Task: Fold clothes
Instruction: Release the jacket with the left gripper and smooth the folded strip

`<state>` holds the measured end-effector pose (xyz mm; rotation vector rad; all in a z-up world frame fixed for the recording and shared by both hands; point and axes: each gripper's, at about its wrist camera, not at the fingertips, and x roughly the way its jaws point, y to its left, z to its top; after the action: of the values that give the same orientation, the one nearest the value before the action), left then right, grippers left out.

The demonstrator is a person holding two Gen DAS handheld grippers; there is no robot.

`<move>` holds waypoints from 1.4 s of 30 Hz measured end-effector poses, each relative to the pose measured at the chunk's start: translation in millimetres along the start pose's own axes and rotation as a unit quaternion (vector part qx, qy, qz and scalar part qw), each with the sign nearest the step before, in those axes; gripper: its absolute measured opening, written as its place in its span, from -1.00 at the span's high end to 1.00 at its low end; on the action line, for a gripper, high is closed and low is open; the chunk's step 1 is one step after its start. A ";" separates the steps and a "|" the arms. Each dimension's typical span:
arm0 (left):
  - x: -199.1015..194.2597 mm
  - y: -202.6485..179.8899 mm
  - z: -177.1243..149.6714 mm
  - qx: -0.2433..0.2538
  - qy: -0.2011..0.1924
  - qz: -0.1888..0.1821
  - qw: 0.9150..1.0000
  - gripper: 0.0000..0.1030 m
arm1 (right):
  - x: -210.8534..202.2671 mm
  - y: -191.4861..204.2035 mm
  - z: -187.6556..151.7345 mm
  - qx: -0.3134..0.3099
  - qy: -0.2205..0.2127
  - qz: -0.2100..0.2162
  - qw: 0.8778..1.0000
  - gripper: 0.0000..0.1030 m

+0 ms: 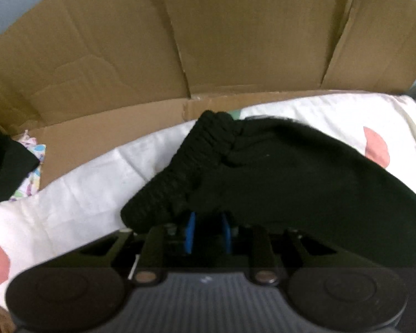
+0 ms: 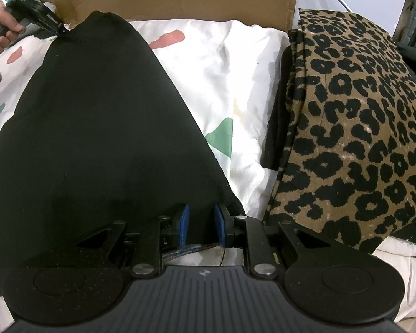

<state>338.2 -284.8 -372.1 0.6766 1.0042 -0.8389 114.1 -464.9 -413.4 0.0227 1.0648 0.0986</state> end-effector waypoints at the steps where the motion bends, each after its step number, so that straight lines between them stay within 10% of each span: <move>1: 3.5 1.1 -0.2 -0.002 -0.002 0.000 1.000 0.53 | -0.1 0.1 -0.2 -0.003 0.001 0.000 1.000 0.51; 12: 24.0 -14.5 0.4 0.018 -0.010 0.043 0.999 0.45 | -2.1 -0.6 -2.2 -0.029 0.020 0.003 0.999 0.51; 28: -16.1 -3.7 -34.3 0.032 -0.018 0.001 0.999 0.42 | -15.3 46.0 21.9 -0.020 -0.002 0.037 0.999 0.47; 42: 57.9 29.9 -62.5 -0.084 0.003 0.002 0.996 0.57 | 17.6 99.9 51.2 -0.069 -0.002 0.046 0.997 0.44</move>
<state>352.6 -235.3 -446.2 0.5383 1.0654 -0.7408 160.3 -362.3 -397.3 -0.0522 1.0519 0.2548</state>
